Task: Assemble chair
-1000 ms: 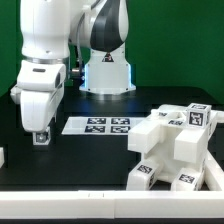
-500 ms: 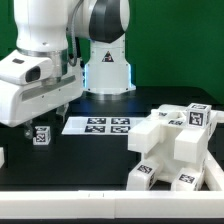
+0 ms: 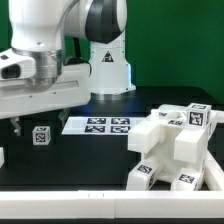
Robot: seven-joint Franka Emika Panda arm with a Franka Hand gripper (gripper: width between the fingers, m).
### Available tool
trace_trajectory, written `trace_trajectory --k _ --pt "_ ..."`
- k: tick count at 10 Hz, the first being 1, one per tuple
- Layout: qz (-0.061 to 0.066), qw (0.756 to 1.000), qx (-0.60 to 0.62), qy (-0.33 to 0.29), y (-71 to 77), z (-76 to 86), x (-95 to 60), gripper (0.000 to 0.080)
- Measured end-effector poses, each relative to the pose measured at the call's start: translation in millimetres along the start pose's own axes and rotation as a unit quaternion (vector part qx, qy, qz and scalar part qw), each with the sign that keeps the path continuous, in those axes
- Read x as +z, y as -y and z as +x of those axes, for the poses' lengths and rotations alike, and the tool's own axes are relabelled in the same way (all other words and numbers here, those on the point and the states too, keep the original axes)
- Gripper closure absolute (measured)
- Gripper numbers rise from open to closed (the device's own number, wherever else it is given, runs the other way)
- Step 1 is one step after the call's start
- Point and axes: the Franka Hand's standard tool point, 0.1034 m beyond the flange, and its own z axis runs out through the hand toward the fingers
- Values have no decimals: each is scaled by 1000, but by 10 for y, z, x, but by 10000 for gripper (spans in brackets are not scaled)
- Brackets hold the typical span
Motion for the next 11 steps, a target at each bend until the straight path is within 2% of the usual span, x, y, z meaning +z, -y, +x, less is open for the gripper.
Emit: trace_trajectory --k 1,3,5,6,7,8,9,11 --pt "9 1000 29 5 3 -10 9 150" --pt "13 998 64 9 34 -8 15 150" --pt "22 997 70 28 24 -23 33 150" --pt "39 993 84 74 80 -50 18 150" --pt "48 988 87 122 104 -21 -25 150" --pt "50 981 98 159 138 13 -40 150" --pt "57 974 104 191 204 -6 -29 150" --pt "72 960 101 252 226 -16 -5 150"
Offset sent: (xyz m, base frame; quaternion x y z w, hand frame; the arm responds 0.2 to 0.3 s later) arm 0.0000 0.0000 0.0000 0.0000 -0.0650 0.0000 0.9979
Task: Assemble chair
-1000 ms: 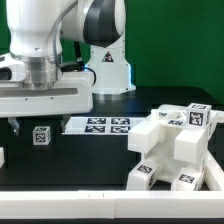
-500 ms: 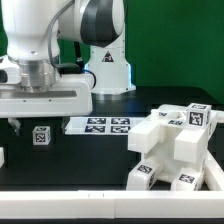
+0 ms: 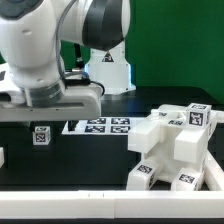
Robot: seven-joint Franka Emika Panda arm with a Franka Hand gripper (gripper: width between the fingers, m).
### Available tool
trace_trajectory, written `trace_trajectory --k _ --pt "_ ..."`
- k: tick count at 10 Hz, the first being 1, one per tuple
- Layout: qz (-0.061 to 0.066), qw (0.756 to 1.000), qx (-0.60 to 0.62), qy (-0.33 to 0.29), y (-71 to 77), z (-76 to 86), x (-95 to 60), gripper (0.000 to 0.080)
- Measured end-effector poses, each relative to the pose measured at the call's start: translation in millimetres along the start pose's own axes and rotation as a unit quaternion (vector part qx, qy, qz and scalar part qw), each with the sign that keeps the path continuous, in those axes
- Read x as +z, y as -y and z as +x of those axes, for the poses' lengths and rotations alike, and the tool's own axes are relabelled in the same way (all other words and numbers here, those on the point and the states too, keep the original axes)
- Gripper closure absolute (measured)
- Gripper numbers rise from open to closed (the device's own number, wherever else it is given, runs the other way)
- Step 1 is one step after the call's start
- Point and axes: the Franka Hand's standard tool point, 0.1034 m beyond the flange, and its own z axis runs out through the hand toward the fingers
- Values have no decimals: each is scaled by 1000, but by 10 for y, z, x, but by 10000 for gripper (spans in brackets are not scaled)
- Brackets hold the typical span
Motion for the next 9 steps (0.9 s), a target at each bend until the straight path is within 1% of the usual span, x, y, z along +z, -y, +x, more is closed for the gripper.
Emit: trace_trajectory --k 1,2,3,4,5,6,8,9 --pt "2 1000 0 23 11 0 19 150" --pt "8 998 -9 59 -10 -23 26 150" --pt "8 995 -21 93 -147 3 -32 150" --pt "-3 992 -23 123 -225 40 -118 150" --pt "-12 990 -19 141 -219 53 -138 150" --pt "-12 986 -9 167 -179 18 -82 150" --pt "-11 985 -10 169 -198 42 -66 150" --pt "-10 984 -3 176 -214 29 1 150"
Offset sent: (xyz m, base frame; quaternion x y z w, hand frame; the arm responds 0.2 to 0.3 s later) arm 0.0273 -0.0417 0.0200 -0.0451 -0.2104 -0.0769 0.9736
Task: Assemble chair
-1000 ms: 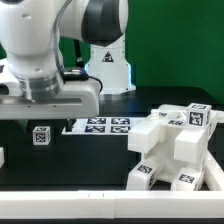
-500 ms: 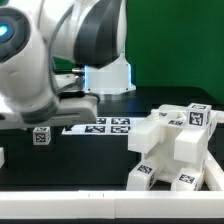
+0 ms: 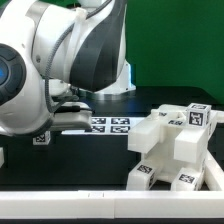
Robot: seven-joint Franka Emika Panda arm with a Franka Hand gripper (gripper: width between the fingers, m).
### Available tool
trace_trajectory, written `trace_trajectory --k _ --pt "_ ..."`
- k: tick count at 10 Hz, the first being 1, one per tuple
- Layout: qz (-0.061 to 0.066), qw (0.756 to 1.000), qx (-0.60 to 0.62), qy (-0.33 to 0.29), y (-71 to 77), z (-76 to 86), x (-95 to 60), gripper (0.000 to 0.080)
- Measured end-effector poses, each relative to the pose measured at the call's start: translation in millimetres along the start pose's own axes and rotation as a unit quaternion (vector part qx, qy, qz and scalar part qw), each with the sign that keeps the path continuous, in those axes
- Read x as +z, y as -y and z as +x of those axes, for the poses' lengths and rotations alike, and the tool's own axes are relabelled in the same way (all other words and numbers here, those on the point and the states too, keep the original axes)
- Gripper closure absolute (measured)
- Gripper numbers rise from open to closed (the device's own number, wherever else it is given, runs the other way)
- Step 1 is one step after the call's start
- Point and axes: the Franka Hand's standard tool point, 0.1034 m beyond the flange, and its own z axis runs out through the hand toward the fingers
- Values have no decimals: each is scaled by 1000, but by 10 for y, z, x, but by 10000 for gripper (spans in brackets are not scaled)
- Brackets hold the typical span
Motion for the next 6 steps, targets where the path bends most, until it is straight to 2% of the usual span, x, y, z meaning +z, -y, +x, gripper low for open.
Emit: trace_trajectory --k 1,3,5,6 --pt "4 1000 5 17 -35 33 138 150" --pt "7 1000 7 30 -44 53 319 150" --pt "7 999 7 30 -41 52 344 150" --pt "7 999 7 30 -42 54 347 244"
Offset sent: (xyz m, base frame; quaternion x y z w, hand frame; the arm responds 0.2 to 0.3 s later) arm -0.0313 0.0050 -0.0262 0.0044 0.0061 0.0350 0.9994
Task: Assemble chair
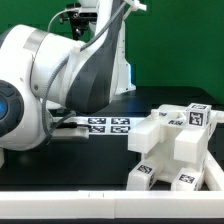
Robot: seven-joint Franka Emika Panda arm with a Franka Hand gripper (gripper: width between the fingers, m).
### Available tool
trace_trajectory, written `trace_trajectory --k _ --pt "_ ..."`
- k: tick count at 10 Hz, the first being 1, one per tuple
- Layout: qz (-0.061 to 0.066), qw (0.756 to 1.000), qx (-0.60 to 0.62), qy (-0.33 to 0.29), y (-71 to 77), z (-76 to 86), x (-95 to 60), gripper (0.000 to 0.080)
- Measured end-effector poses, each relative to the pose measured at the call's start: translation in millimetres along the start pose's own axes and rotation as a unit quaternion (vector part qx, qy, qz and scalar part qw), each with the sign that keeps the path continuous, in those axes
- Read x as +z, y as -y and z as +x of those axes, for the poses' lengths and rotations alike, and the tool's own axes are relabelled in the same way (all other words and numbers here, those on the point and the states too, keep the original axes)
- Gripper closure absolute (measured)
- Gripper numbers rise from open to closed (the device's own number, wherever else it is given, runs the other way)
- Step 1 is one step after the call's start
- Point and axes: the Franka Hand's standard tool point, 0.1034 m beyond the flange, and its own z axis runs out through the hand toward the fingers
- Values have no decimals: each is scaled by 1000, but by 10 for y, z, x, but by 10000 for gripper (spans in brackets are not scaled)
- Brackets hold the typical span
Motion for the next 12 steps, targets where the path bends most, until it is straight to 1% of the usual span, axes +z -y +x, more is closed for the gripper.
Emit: trace_trajectory --k 1,2,3,4,5,6,7,8,9,10,11,12 --pt "0 1000 0 0 0 1 2 440" --pt "0 1000 0 0 0 0 1 440" --pt "0 1000 0 0 0 0 0 518" --pt "-2 1000 -1 -2 21 -1 -27 518" --pt "-5 1000 -4 -11 153 -100 -213 518" --pt "-6 1000 -7 -20 293 -266 -447 518" --pt "-9 999 -2 -42 401 -367 -661 518" --pt "-10 996 -1 -83 553 -489 -924 518" --pt "-14 991 -8 -131 671 -651 -1116 518" --pt "-14 988 -14 -156 729 -757 -1149 517" --pt "-17 980 -15 -196 698 -686 -1161 517" --pt "-19 973 -17 -229 690 -675 -1185 515"
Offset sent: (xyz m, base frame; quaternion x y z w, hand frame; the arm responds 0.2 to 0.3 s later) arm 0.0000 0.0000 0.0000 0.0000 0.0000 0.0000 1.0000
